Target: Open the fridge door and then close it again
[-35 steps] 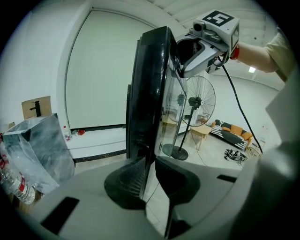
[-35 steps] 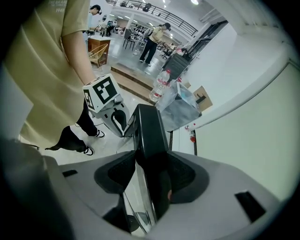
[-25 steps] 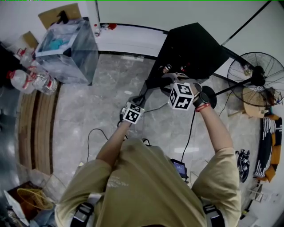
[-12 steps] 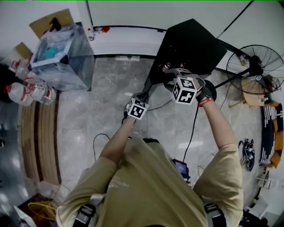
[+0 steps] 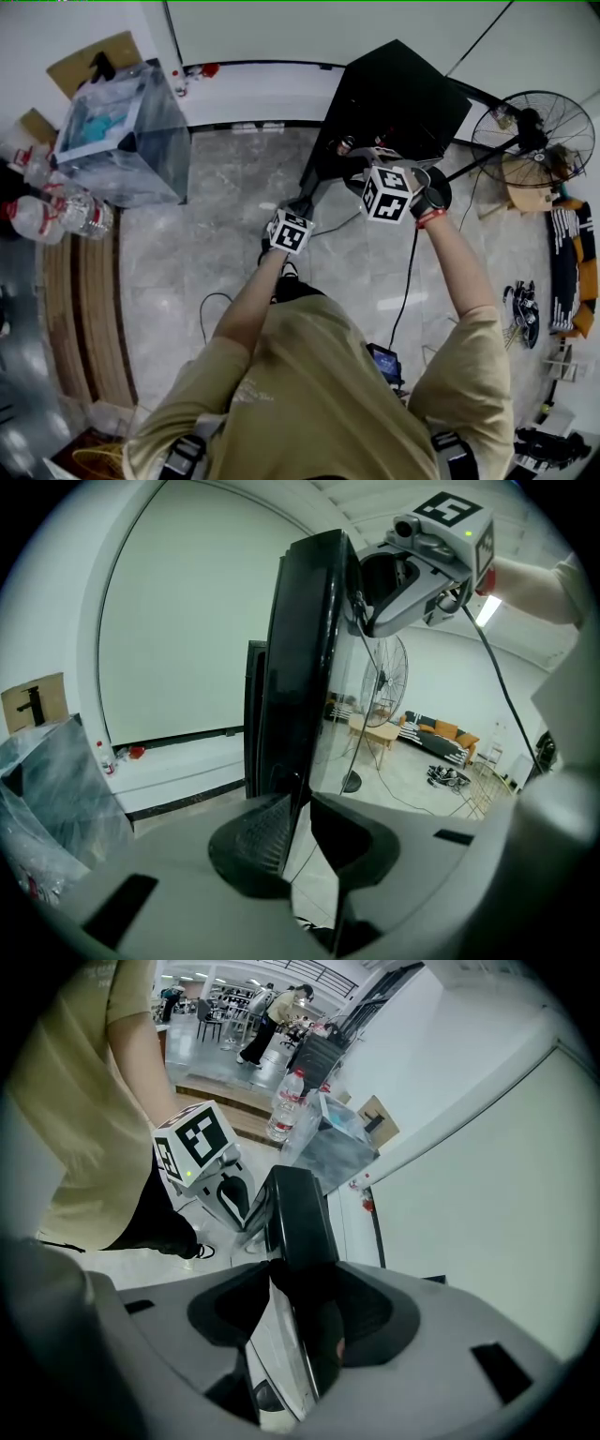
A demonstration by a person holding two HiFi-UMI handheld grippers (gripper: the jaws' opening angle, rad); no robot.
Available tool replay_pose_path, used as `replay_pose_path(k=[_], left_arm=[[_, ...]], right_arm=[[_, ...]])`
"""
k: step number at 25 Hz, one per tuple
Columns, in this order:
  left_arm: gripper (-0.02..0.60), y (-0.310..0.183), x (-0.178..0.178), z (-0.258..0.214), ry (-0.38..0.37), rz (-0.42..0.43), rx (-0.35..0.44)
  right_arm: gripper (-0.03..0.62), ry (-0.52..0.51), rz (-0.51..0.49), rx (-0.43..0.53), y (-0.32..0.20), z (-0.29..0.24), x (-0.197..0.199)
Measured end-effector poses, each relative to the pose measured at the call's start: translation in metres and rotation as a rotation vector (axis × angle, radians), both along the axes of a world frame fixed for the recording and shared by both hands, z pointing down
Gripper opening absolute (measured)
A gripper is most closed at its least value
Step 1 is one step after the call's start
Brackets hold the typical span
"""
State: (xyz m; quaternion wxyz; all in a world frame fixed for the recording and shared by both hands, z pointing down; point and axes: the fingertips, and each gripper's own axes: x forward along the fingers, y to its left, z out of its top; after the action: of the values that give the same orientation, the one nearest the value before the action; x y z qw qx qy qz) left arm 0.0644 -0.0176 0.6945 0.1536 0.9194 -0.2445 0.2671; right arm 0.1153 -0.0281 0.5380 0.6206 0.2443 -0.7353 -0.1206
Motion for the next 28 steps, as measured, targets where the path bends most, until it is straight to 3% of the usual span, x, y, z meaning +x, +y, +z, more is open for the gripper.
replay_pose_path(k=[28], left_arm=[[0.081, -0.118, 0.021, 0.009, -0.075, 0.091, 0.001]], right_arm=[[0.233, -0.141, 0.162, 0.094, -0.096, -0.001, 0.021]])
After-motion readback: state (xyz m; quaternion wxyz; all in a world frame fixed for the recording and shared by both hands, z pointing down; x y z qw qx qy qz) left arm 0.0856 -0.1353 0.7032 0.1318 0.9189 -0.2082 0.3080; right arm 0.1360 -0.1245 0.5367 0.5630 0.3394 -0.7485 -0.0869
